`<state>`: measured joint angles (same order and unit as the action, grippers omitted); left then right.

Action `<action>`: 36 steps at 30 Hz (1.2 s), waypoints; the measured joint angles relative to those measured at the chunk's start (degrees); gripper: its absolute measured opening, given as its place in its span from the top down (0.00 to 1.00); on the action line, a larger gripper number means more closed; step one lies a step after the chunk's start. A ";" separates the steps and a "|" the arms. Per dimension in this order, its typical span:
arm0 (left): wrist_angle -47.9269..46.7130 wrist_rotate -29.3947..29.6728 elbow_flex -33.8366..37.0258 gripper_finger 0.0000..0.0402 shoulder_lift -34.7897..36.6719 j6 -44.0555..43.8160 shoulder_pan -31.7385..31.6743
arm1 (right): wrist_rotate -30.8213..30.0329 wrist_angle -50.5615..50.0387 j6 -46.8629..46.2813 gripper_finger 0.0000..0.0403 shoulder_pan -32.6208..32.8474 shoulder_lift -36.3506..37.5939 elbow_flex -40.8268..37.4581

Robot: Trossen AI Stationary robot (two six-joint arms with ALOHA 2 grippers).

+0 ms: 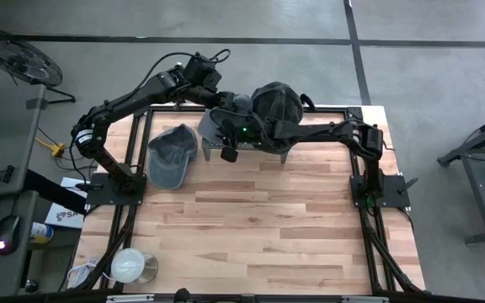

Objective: Pick & Place hat
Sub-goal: Adjust the gray cap on the shelf, then stack the gray cap on top of the gray cap on the shelf

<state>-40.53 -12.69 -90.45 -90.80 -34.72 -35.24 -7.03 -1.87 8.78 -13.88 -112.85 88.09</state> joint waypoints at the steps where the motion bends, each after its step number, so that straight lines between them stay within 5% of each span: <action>1: 0.02 0.00 0.00 0.52 0.00 0.00 0.00 | 0.03 -0.71 -0.65 0.75 -0.10 -0.05 0.00; 36: -1.49 2.96 -0.04 0.52 11.14 7.77 -0.37 | 1.22 -3.35 -5.32 0.75 0.21 2.74 0.00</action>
<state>-42.02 -9.74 -90.50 -79.66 -26.95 -35.62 -5.80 -5.21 3.47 -13.67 -110.11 88.09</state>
